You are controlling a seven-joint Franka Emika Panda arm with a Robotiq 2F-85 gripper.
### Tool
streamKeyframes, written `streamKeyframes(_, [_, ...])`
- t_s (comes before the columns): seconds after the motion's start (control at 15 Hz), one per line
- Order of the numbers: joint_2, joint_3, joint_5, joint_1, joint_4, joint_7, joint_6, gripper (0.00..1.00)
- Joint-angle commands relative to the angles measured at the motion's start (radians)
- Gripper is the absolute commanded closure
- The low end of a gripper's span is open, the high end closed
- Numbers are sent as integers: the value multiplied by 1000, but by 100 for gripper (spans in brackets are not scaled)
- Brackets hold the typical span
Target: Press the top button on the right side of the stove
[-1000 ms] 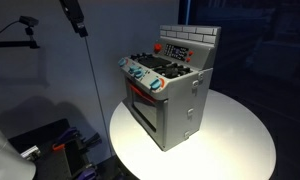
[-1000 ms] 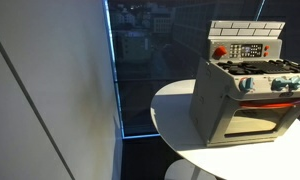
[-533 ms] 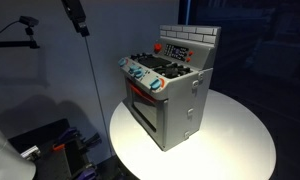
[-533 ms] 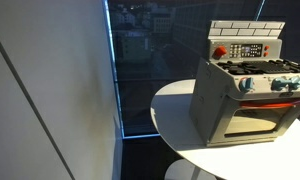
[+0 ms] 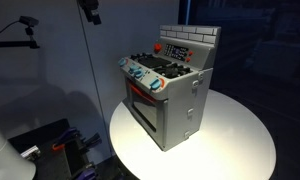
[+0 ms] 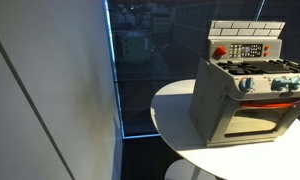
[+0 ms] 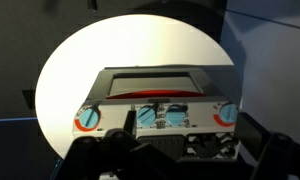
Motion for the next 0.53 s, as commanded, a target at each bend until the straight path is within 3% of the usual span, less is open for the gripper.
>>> streamKeyframes(0.0, [116, 10, -14, -32, 114, 53, 12, 0])
streamKeyframes(0.47, [287, 7, -80, -80, 216, 123, 131, 0])
